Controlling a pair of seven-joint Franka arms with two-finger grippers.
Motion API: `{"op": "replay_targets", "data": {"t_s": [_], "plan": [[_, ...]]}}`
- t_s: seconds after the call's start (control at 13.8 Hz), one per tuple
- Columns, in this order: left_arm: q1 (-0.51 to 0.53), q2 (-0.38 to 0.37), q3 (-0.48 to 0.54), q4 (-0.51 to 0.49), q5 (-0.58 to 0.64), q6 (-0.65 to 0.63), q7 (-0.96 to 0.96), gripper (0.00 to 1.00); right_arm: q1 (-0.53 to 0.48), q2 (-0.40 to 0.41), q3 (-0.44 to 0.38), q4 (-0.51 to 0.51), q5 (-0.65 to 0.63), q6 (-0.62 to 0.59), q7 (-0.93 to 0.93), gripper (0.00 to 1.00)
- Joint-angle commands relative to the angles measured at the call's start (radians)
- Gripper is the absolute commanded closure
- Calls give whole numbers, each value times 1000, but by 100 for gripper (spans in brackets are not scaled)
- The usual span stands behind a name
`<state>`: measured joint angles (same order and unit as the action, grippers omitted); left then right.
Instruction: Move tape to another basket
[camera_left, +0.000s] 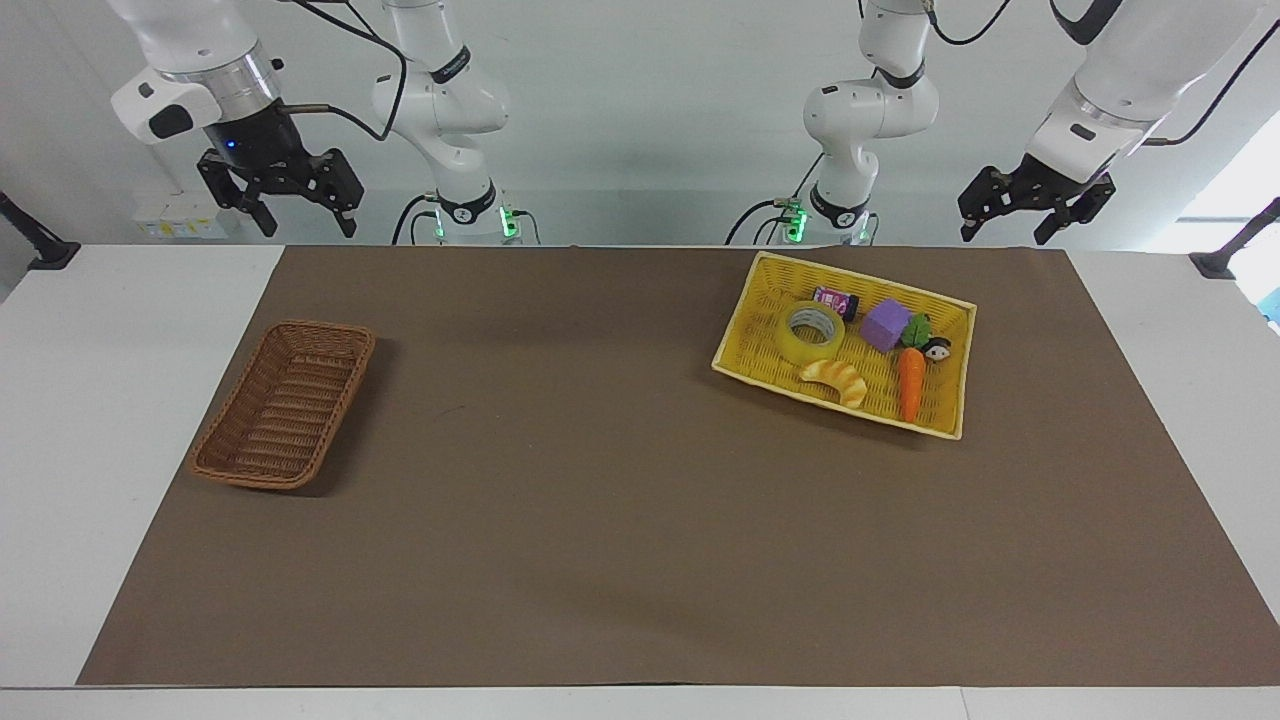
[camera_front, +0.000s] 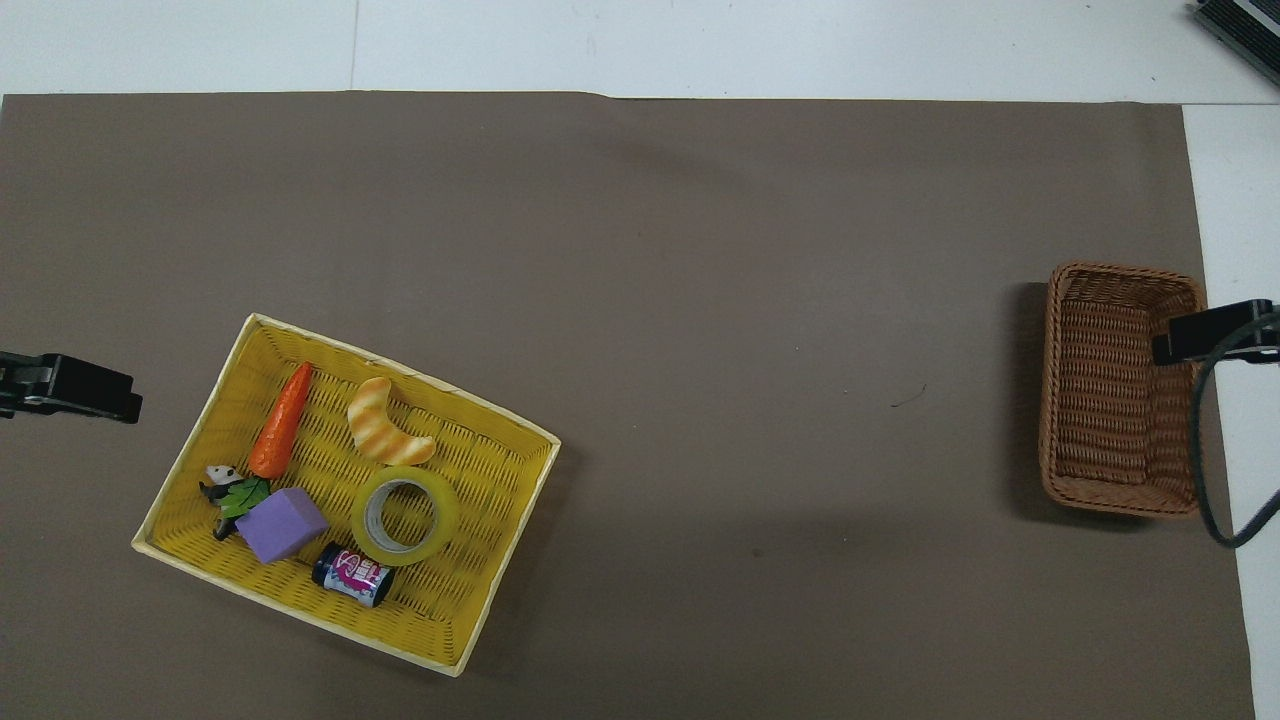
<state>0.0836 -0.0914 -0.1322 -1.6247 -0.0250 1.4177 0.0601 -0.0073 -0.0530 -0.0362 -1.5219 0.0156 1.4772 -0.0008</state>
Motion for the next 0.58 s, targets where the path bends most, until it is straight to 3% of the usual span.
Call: {"op": "replay_targets", "data": {"t_s": [0.0,0.51], "plan": [[1,-45,-1,-87,-21,55,0,0,-13,-11,6,-11,18,-5,-28,0],[-60,-73,-3,-275,-36,200,0,0,-13,-11,6,-11,18,-5,-28,0]]}}
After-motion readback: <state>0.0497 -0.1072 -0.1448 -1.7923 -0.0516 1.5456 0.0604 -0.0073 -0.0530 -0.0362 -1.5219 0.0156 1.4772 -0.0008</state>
